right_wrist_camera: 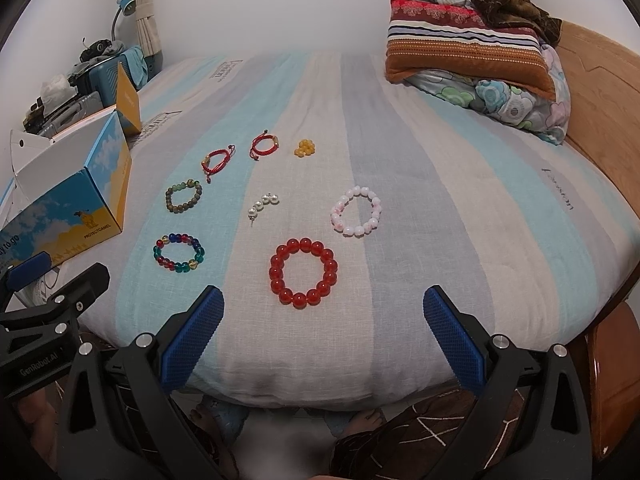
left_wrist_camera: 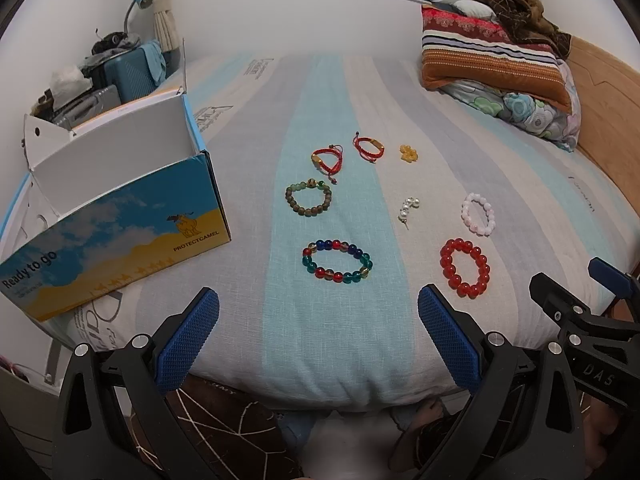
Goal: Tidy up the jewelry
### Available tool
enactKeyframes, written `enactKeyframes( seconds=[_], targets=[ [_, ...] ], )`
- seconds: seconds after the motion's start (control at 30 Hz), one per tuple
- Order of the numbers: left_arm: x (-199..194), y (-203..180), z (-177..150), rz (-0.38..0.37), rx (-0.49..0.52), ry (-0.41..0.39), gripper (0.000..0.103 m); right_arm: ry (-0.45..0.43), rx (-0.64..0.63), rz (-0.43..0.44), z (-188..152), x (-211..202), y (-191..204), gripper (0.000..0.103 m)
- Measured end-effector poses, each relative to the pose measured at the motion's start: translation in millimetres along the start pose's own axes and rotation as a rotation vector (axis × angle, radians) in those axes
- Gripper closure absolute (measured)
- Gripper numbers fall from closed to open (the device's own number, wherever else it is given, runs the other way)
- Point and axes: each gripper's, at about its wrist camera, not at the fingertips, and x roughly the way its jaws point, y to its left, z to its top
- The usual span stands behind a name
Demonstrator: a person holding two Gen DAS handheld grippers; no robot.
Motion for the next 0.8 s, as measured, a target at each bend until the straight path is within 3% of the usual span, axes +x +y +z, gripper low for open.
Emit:
enactKeyframes(
  seconds=[0.47,0.73,0.8],
  targets=[
    [1.2,-3.0,0.4,0.013,0.003,0.001,0.006,-0.006,0.006,0.007,0.8,-2.3,0.3,0.007],
    [9.4,1.4,21.1,0.036,-0.010,0.010,0.006,0.000,0.038,0.023,17.3,-4.8,-10.8,0.007],
    [12.9,3.8,29.5,0.012,-0.021,0.016,0.006,0.006,0.048,0.021,24.9,-1.7,-14.4,0.008]
  ],
)
